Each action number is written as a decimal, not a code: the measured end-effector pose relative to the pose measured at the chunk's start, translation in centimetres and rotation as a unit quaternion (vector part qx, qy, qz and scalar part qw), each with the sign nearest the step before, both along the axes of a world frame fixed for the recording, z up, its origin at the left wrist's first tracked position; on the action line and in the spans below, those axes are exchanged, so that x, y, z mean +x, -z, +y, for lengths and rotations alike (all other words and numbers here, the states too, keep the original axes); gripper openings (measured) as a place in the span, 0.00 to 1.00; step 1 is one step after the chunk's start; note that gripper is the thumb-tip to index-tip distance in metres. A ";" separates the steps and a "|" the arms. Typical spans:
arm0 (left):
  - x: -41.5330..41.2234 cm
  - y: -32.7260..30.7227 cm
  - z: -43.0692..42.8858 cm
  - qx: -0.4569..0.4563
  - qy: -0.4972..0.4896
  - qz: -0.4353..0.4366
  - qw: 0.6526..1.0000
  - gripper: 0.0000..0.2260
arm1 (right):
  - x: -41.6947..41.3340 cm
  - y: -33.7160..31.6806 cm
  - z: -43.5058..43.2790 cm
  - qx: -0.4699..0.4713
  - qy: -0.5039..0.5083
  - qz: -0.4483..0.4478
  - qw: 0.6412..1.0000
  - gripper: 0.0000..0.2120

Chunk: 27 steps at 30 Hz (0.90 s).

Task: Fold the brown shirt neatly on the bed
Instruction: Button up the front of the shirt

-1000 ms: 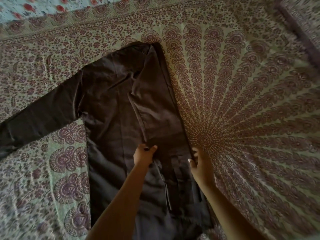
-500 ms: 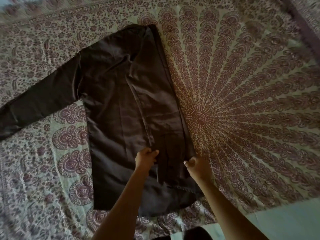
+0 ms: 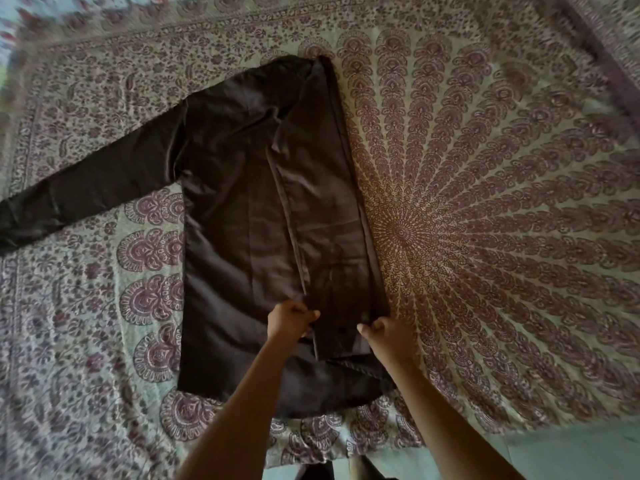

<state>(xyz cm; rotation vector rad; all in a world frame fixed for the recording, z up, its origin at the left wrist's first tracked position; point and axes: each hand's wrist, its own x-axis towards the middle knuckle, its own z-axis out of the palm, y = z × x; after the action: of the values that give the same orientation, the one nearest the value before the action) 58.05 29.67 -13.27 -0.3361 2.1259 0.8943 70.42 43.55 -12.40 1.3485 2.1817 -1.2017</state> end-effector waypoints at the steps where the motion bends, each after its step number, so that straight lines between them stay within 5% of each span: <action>1: 0.1 -0.2 0.0 -0.030 0.030 0.023 0.999 0.12 | 0.2 0.0 0.0 0.018 -0.020 -0.012 1.000 0.21; 5: 0.3 -1.4 0.3 -0.121 0.116 0.086 0.982 0.15 | 0.4 -0.5 -0.1 0.073 -0.068 -0.042 0.994 0.14; 8: 0.2 -2.6 0.6 -0.096 0.084 0.103 0.986 0.13 | 0.1 -1.0 -0.2 0.108 -0.058 0.022 0.992 0.09; 15: -0.7 -7.5 -0.3 -0.050 0.059 0.188 0.979 0.10 | -3.1 -5.0 -0.4 0.064 -0.087 0.174 0.979 0.16; 27: -7.5 -23.6 -7.4 -0.018 -0.040 0.306 0.951 0.18 | -13.7 -19.4 -2.8 0.051 -0.169 0.270 0.947 0.17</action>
<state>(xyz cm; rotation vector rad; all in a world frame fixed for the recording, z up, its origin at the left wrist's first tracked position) 50.51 22.30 10.28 -0.1751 2.7128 1.1118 56.70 40.77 6.97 0.6697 2.7333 -1.4545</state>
